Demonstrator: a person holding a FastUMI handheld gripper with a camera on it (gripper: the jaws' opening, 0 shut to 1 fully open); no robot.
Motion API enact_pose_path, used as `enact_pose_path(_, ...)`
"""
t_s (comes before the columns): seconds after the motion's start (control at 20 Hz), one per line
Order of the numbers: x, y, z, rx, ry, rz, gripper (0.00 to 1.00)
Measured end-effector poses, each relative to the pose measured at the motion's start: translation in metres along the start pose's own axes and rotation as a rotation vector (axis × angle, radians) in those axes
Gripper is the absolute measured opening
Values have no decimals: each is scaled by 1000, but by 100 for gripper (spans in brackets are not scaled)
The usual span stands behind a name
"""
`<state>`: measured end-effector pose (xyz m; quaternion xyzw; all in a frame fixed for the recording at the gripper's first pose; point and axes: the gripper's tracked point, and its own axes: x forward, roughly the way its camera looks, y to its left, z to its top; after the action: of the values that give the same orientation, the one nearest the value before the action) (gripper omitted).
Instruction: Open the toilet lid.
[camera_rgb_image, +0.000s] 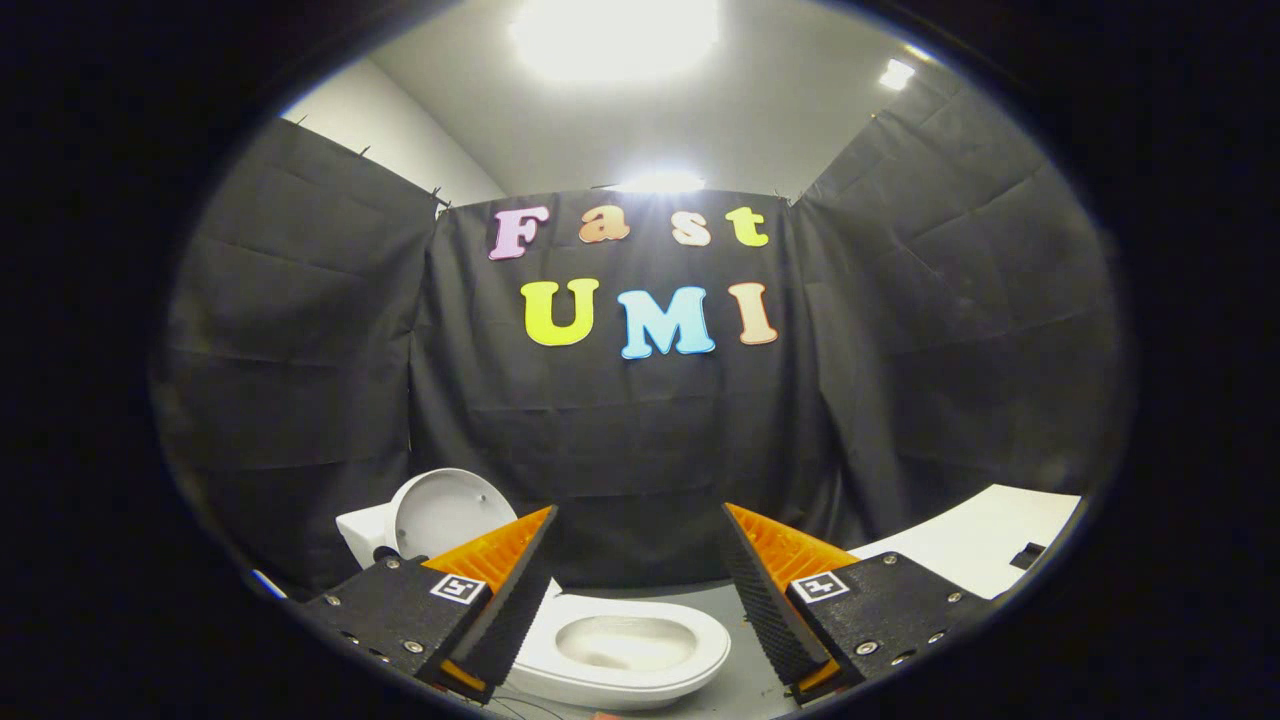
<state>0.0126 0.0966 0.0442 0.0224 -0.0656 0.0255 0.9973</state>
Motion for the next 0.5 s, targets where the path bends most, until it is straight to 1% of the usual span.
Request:
enact_pose_path(0.3,-2,-74,26,-129,-35,-8,95)
enact_pose_path(0.4,-2,-90,30,-152,-37,-10,95)
enact_pose_path(0.5,1,-98,31,-140,-31,6,95)
